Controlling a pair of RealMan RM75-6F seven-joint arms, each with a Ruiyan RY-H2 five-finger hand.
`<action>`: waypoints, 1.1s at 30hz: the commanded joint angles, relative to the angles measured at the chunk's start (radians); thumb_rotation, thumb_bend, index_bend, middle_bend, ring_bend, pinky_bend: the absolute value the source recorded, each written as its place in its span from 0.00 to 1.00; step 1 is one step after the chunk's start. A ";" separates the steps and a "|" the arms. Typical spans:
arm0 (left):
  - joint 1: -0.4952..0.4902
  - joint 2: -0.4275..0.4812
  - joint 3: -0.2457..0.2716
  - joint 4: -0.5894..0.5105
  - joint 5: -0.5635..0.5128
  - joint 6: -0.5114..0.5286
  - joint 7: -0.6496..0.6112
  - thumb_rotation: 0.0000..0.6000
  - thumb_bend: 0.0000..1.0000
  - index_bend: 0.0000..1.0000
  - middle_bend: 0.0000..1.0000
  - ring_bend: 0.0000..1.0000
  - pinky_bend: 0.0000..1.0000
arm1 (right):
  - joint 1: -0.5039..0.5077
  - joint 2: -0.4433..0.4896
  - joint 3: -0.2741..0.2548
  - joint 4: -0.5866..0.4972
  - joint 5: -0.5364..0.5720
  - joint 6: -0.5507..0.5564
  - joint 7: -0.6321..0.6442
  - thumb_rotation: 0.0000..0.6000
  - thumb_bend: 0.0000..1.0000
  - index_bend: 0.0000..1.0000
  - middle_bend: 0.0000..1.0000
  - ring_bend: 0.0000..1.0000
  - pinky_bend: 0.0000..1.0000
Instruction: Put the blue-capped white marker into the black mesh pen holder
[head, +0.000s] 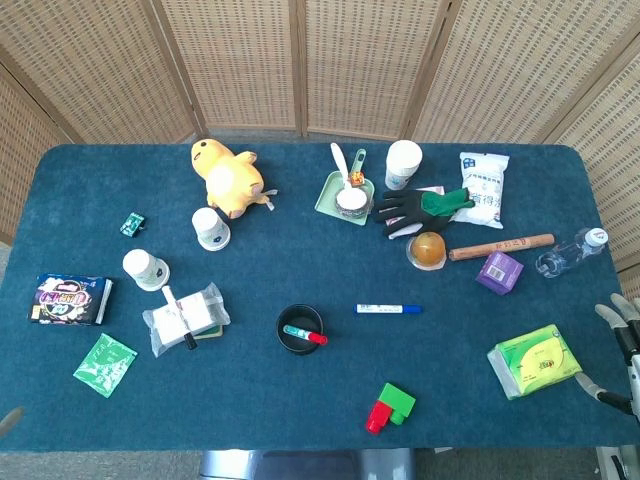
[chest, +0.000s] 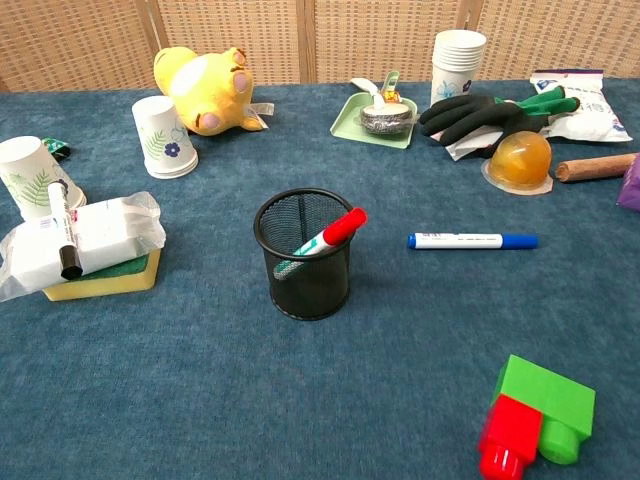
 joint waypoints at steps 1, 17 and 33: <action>0.001 0.000 0.001 0.000 0.001 0.001 0.001 1.00 0.06 0.00 0.00 0.00 0.00 | 0.000 0.000 -0.001 0.001 -0.002 0.000 0.001 1.00 0.00 0.15 0.00 0.00 0.00; 0.008 0.006 0.014 -0.006 0.044 0.027 -0.008 1.00 0.06 0.00 0.00 0.00 0.00 | 0.103 -0.053 -0.009 -0.040 -0.053 -0.140 0.030 1.00 0.00 0.22 0.00 0.00 0.00; -0.013 0.017 0.008 -0.014 0.010 -0.015 -0.034 1.00 0.06 0.00 0.00 0.00 0.00 | 0.330 -0.233 0.103 -0.175 0.151 -0.439 -0.322 1.00 0.01 0.34 0.00 0.00 0.00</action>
